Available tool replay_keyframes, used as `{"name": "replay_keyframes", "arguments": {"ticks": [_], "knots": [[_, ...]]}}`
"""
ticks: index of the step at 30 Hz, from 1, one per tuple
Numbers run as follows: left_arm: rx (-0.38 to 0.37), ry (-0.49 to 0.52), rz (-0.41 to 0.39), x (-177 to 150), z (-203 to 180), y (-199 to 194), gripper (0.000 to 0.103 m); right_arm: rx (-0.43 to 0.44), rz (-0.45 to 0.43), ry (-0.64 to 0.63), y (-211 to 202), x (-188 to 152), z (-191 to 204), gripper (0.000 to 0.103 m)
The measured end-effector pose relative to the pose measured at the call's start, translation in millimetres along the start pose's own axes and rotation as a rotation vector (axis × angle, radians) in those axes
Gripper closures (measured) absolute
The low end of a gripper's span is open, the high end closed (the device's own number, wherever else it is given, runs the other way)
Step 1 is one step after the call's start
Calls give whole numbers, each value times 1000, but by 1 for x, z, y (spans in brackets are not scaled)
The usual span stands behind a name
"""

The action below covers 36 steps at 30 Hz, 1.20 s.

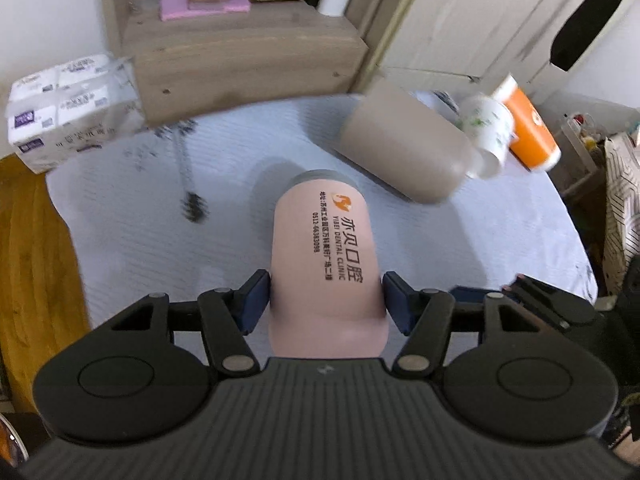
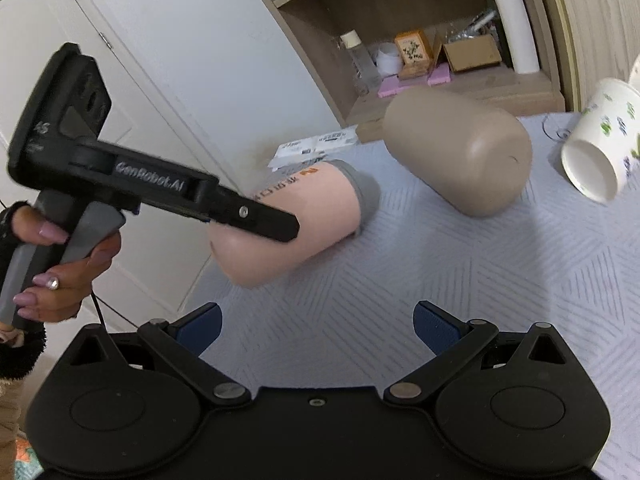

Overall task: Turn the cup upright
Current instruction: 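Lift the pink cup with the left tool and rotate it upright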

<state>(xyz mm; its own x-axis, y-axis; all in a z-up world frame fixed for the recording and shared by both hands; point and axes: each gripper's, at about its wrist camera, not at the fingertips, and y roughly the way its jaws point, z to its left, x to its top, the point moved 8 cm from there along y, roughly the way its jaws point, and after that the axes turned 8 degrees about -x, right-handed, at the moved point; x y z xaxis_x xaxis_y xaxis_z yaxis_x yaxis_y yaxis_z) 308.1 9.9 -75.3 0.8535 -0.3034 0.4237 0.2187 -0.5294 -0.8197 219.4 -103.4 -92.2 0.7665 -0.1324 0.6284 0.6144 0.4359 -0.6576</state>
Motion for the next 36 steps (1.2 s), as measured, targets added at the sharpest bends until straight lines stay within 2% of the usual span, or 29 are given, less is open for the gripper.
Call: {"name": "replay_keyframes", "arguments": {"ticks": [7,11,19,23,28,32,36], "knots": [[-16,-1,41,-21,-41,10,43,54,19,36,-22,-18,-11,0],[55,4,5,-34,-65,16,43,54,24,64,-36,-27,-21,0],[-63,-32,75,-47,-106,34,43,53,18,69,-55,-34,-37,0],[-99,-66,85,-51,-116,39,43,53,16,87,-57,-34,-42,0],[-163,-132,82,-52,-127,47,43,98,33,145,-62,-41,-58,3],[-195,-166,97,-54,-133,57,43,72,39,162,-59,-41,-68,6],[-188,-158,94,-52,-139,64,43,16,48,143,-55,-39,-75,12]]}}
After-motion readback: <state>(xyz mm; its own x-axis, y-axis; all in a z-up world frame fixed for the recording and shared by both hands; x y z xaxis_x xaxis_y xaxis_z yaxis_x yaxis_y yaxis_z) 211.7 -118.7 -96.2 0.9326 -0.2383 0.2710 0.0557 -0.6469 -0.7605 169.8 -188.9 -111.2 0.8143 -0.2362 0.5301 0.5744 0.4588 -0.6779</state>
